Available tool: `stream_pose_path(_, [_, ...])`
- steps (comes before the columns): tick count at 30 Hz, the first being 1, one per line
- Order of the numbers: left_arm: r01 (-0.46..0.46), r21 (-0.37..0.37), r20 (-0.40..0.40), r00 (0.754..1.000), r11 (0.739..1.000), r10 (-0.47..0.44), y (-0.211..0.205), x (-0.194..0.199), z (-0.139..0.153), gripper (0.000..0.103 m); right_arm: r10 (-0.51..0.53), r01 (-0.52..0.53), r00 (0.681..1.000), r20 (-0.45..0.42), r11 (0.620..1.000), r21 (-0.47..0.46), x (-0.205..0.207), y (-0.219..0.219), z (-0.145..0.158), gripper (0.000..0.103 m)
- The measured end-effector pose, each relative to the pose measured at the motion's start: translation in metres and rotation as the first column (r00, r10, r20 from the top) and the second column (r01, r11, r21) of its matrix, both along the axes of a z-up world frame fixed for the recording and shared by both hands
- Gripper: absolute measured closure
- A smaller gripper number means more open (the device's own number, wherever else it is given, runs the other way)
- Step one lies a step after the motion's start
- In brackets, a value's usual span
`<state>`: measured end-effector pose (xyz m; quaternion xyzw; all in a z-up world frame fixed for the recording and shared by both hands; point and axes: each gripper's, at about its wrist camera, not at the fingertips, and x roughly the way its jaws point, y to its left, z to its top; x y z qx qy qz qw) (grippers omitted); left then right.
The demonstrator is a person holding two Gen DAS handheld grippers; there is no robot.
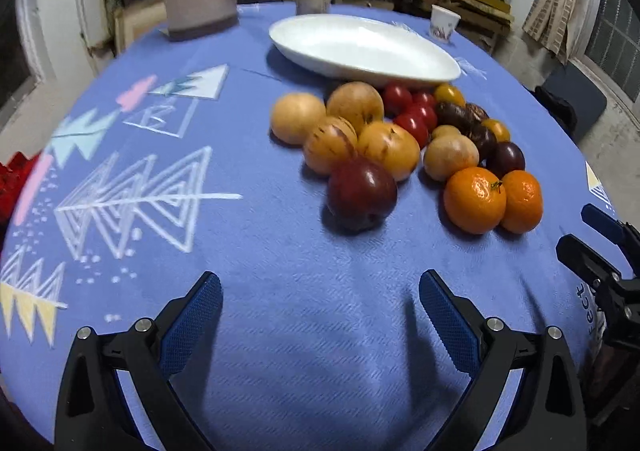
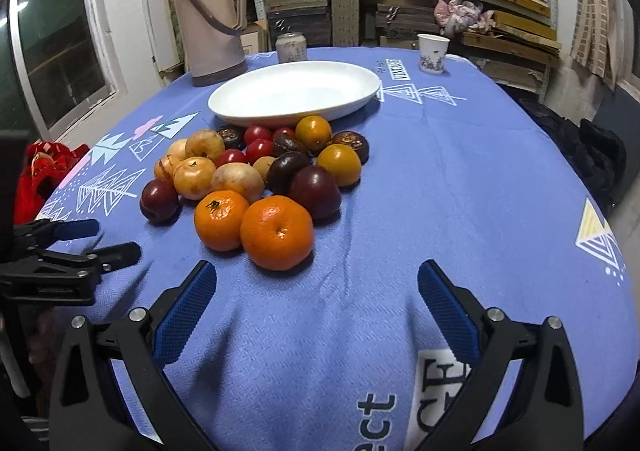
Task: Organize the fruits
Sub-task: 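Grasp the dark red plum with the left tool while the right tool grasps an orange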
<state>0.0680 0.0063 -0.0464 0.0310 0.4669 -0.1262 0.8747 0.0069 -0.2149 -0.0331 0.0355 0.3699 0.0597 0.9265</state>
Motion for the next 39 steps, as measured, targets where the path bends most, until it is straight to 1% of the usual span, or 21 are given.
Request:
stream_pose_path(3, [0.003,0.025,0.037,0.999,1.000,-0.004,-0.004,0.006,0.004,0.003,0.025,-0.025,1.000,-0.010,1.000,-0.004,0.004,0.001,-0.001,0.004])
stream_pose_path(5, [0.013,0.010,0.040,0.999,1.000,-0.014,-0.004,0.012,0.006,0.003,0.041,-0.041,0.999,-0.021,0.999,-0.013,0.008,0.002,-0.001,0.006])
stream_pose_path(7, [0.017,0.001,0.034,0.999,1.000,-0.017,-0.004,0.020,0.005,0.003,0.076,-0.076,0.996,-0.038,0.997,-0.005,0.011,0.004,-0.001,0.012])
stream_pose_path(9, [0.023,0.000,0.029,0.999,1.000,-0.023,-0.004,0.023,0.004,0.003,0.100,-0.100,0.993,-0.057,0.995,-0.009,0.016,0.007,-0.001,0.022])
stream_pose_path(11, [0.037,-0.026,0.028,0.999,0.999,-0.036,-0.002,0.025,0.005,0.003,0.121,-0.123,0.990,-0.073,0.992,-0.020,0.020,0.009,-0.001,0.026])
stream_pose_path(13, [0.055,-0.049,0.010,0.998,0.997,-0.055,-0.001,0.027,0.004,0.003,0.136,-0.140,0.987,-0.091,0.989,-0.045,0.027,0.012,-0.003,0.032])
stream_pose_path(15, [0.070,-0.057,0.000,0.998,0.996,-0.070,-0.002,0.029,0.002,0.003,0.146,-0.153,0.983,-0.111,0.986,-0.058,0.032,0.014,-0.004,0.037])
stream_pose_path(17, [0.077,-0.062,-0.007,0.997,0.995,-0.078,-0.003,0.032,0.002,0.003,0.149,-0.159,0.981,-0.125,0.985,-0.073,0.038,0.016,-0.006,0.038])
stream_pose_path(21, [0.082,-0.084,-0.025,0.996,0.993,-0.085,-0.004,0.037,-0.002,0.004,0.158,-0.168,0.976,-0.153,0.984,-0.057,0.047,0.017,-0.009,0.037])
stream_pose_path(24, [0.084,-0.096,-0.012,0.996,0.992,-0.086,-0.007,0.037,-0.001,0.012,0.156,-0.170,0.973,-0.171,0.983,-0.070,0.054,0.020,-0.014,0.038])
stream_pose_path(26, [0.098,-0.104,-0.006,0.995,0.990,-0.099,-0.012,0.037,-0.001,0.014,0.166,-0.179,0.967,-0.193,0.982,-0.054,0.058,0.022,-0.020,0.044])
stream_pose_path(27, [0.103,-0.088,0.001,0.995,0.991,-0.104,-0.015,0.037,-0.002,0.014,0.174,-0.188,0.968,-0.178,0.980,-0.065,0.058,0.024,-0.020,0.053])
stream_pose_path(28, [0.105,-0.079,0.005,0.994,0.991,-0.105,-0.017,0.037,-0.002,0.015,0.189,-0.200,0.966,-0.176,0.978,-0.049,0.058,0.025,-0.019,0.057])
stream_pose_path(30, [0.105,-0.071,0.013,0.994,0.992,-0.104,-0.019,0.037,-0.001,0.026,0.196,-0.204,0.965,-0.173,0.979,-0.028,0.058,0.024,-0.019,0.057])
stream_pose_path(31, [0.104,-0.077,0.014,0.995,0.992,-0.103,-0.018,0.038,0.000,0.038,0.199,-0.206,0.965,-0.170,0.978,-0.024,0.058,0.024,-0.019,0.058])
stream_pose_path(32, [0.109,-0.097,0.013,0.994,0.989,-0.108,-0.017,0.039,0.001,0.058,0.202,-0.207,0.965,-0.166,0.978,-0.013,0.057,0.023,-0.019,0.058])
stream_pose_path(33, [0.114,-0.111,0.008,0.993,0.987,-0.114,-0.015,0.039,0.000,0.063,0.207,-0.208,0.965,-0.161,0.978,0.014,0.056,0.019,-0.019,0.058])
stream_pose_path(35, [0.116,-0.126,0.000,0.993,0.985,-0.117,-0.014,0.041,0.000,0.063,0.212,-0.207,0.965,-0.153,0.977,0.049,0.054,0.014,-0.020,0.058])
stream_pose_path(39, [0.107,-0.107,-0.006,0.994,0.988,-0.109,-0.017,0.041,0.001,0.063,0.215,-0.206,0.968,-0.129,0.975,0.080,0.051,0.009,-0.020,0.058])
